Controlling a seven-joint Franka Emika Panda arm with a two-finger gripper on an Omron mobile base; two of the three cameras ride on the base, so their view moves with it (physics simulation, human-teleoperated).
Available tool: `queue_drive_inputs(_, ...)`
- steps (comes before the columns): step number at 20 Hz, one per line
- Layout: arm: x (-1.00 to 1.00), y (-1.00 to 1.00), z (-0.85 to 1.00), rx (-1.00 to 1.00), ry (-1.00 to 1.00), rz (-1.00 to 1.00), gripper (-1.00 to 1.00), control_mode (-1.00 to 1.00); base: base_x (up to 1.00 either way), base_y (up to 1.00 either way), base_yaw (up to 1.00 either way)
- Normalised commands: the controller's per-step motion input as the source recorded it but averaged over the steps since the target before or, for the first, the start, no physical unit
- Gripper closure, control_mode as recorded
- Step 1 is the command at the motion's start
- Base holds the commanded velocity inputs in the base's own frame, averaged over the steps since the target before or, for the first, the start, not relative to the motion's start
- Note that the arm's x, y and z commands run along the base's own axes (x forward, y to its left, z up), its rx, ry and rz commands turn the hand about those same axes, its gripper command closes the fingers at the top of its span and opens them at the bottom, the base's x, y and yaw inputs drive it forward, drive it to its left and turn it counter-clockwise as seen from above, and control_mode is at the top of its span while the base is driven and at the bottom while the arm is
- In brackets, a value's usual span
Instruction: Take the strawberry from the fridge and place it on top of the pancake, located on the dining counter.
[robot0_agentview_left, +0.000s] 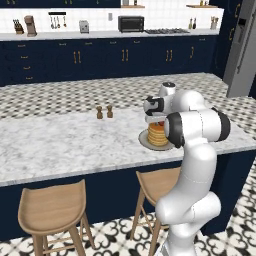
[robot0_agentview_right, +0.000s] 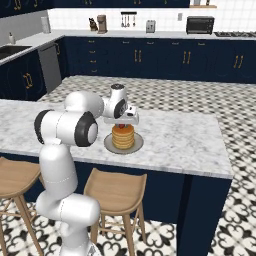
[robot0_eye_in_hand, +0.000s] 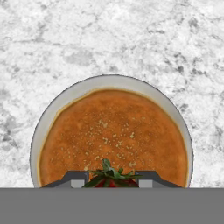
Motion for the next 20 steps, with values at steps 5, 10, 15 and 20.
queue_drive_inputs(5,0.00,-0.01,0.00,0.00,0.00,0.00,1.00,-1.00,0.00,0.00,0.00)
queue_drive_inputs(10,-0.01,-0.09,0.01,0.00,0.00,0.00,1.00,-1.00,0.00,0.00,0.00)
queue_drive_inputs(15,-0.06,-0.02,0.01,0.00,0.00,0.00,-1.00,-1.00,0.00,0.00,0.00)
queue_drive_inputs(20,0.00,0.00,0.00,0.00,0.00,0.00,-1.00,-1.00,0.00,0.00,0.00)
